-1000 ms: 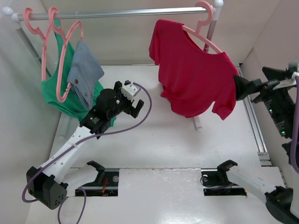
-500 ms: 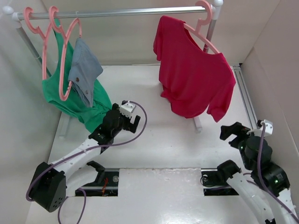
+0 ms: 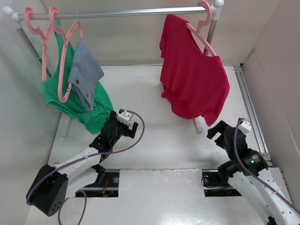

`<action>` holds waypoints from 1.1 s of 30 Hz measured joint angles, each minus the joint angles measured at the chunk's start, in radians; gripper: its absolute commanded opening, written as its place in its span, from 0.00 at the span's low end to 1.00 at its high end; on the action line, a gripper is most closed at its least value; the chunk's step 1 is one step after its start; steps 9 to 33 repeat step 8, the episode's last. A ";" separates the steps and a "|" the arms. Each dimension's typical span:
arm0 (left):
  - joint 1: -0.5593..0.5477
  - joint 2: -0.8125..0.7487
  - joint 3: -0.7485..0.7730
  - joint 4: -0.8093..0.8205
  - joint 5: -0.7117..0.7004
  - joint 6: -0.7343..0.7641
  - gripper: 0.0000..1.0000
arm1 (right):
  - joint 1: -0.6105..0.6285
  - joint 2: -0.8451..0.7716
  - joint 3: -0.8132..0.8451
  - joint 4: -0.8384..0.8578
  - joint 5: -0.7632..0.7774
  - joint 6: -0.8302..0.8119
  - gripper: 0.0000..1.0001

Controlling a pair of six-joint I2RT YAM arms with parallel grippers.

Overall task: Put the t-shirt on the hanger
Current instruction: Hang the hanger with tshirt onto the clothesline

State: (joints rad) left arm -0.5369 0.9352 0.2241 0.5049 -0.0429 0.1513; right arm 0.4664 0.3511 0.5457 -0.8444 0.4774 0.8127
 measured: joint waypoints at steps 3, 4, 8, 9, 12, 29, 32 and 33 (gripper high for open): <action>0.001 0.000 0.000 0.030 0.002 0.006 1.00 | 0.000 -0.013 -0.047 0.027 -0.009 0.020 1.00; 0.002 0.000 0.000 0.037 0.004 0.008 1.00 | 0.000 -0.023 -0.064 0.035 -0.012 0.027 1.00; 0.009 0.000 0.000 0.046 0.008 0.009 1.00 | 0.000 -0.076 -0.112 0.062 -0.015 0.048 1.00; 0.009 0.000 0.000 0.046 0.008 0.009 1.00 | 0.000 -0.076 -0.112 0.062 -0.015 0.048 1.00; 0.009 0.000 0.000 0.046 0.008 0.009 1.00 | 0.000 -0.076 -0.112 0.062 -0.015 0.048 1.00; 0.009 0.000 0.000 0.046 0.008 0.009 1.00 | 0.000 -0.076 -0.112 0.062 -0.015 0.048 1.00; 0.009 0.000 0.000 0.046 0.008 0.009 1.00 | 0.000 -0.076 -0.112 0.062 -0.015 0.048 1.00; 0.009 0.000 0.000 0.046 0.008 0.009 1.00 | 0.000 -0.076 -0.112 0.062 -0.015 0.048 1.00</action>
